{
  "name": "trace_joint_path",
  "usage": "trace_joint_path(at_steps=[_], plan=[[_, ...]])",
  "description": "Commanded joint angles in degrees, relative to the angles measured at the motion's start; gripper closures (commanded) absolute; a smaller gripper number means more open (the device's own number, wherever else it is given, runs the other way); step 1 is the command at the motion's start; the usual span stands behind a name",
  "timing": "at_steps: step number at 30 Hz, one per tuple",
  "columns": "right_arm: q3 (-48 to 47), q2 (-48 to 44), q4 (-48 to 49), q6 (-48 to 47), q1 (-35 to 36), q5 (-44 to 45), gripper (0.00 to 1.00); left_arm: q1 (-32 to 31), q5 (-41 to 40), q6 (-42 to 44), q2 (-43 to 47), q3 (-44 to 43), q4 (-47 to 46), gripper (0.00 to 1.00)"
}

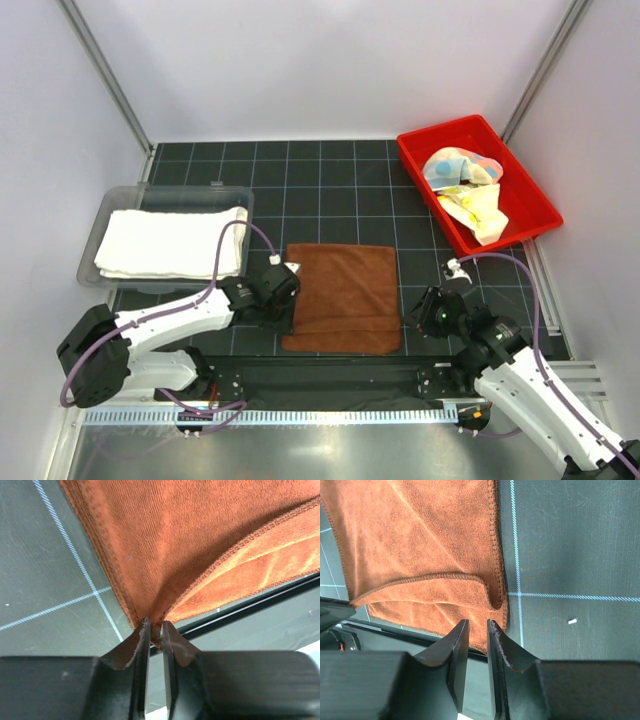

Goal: Fold and stack the towels
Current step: Fold the towel

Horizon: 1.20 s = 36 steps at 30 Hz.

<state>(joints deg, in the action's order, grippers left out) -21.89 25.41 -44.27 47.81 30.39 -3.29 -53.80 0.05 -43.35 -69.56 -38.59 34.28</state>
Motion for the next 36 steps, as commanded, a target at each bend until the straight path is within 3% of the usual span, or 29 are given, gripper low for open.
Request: trace_joint_path(at_steps=[1,3,7,12,16,21,28,36], plan=[[-2.1,-1.1,-0.6,1.1,0.4,1.3,0.71,-1.2,-2.2,-1.6,1.6,-1.6,2.3,0.79],[-2.5,0.6,1.6,1.1,0.4,1.8,0.69,-1.3,-4.1,-1.2,2.8,-4.5,4.8,0.74],[-5.2,12.9,6.9,-0.6,0.4,2.2,0.68,-1.2,-13.3,1.4,2.7,-9.3,12.3,0.69],[-14.1,26.8,8.9,-7.5,0.5,7.1,0.68,0.7,-16.2,4.2,-0.6,-12.9,9.0,0.62],[-22.0,37.0,8.6,-12.8,0.4,12.2,0.66,9.6,-8.1,7.8,-6.0,-17.3,3.0,0.62],[-22.4,45.6,10.3,-15.5,0.4,6.3,0.67,10.6,5.6,10.7,-11.6,-22.8,0.3,0.67],[-13.2,39.8,12.5,-12.7,0.8,1.5,0.70,4.2,9.5,6.2,-12.6,-15.1,-6.9,0.70],[-8.4,30.6,10.9,-10.1,2.7,-2.3,0.71,-3.5,8.2,1.0,-14.5,-8.4,-12.3,0.72]])
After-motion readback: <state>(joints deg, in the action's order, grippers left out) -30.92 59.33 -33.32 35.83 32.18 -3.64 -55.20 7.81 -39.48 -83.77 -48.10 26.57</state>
